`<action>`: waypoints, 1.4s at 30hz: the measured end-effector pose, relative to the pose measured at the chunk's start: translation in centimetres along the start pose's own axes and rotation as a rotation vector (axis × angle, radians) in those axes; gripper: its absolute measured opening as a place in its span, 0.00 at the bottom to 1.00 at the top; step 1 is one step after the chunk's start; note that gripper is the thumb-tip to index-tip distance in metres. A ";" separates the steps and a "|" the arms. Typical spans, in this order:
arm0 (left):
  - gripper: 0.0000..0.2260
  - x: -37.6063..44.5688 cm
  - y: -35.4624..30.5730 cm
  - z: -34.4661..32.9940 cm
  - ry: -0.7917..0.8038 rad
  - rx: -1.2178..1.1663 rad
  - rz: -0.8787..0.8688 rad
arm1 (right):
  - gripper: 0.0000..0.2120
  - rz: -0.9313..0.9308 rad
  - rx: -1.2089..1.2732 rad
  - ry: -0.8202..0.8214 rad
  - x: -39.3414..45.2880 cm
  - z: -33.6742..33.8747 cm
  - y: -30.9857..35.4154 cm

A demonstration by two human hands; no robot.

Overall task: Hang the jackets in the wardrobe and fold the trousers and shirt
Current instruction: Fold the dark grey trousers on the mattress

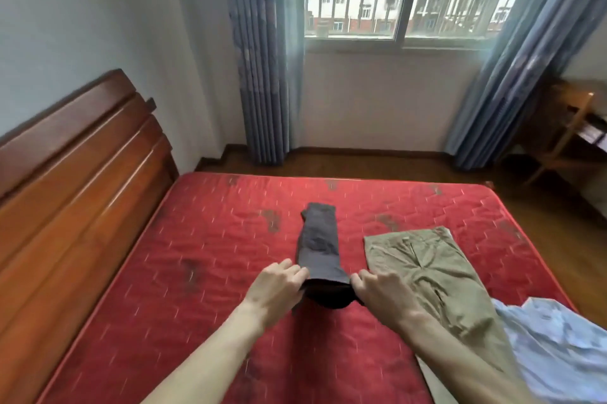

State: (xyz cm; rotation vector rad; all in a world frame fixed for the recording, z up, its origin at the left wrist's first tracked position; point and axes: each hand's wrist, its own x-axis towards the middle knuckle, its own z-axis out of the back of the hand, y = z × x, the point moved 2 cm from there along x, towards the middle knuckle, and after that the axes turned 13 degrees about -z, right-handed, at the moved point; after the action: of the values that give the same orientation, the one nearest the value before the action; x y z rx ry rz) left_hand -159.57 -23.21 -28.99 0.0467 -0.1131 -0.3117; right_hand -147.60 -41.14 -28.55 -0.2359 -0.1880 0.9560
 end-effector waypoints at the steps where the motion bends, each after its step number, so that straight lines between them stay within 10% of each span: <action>1: 0.16 -1.2 -1.3 -2.5 0.061 -0.034 0.005 | 0.21 0.017 0.012 0.044 -1.4 -2.1 1.2; 9: 0.12 -7.8 -9.2 -14.9 0.416 -0.285 0.096 | 0.06 0.125 0.114 0.334 -10.2 -11.5 7.3; 32: 0.10 -21.0 -25.1 -37.5 0.806 -0.547 0.109 | 0.19 0.063 0.186 0.924 -30.8 -37.4 22.1; 42: 0.24 -16.7 -23.9 -44.9 0.411 -0.380 0.455 | 0.09 -0.406 0.546 0.203 -24.7 -42.7 22.7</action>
State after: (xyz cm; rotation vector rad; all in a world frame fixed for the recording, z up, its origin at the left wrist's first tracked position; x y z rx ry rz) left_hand -177.32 -39.52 -76.79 -0.2883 0.3413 0.1386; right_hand -168.18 -53.86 -77.19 0.2047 0.2087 0.5455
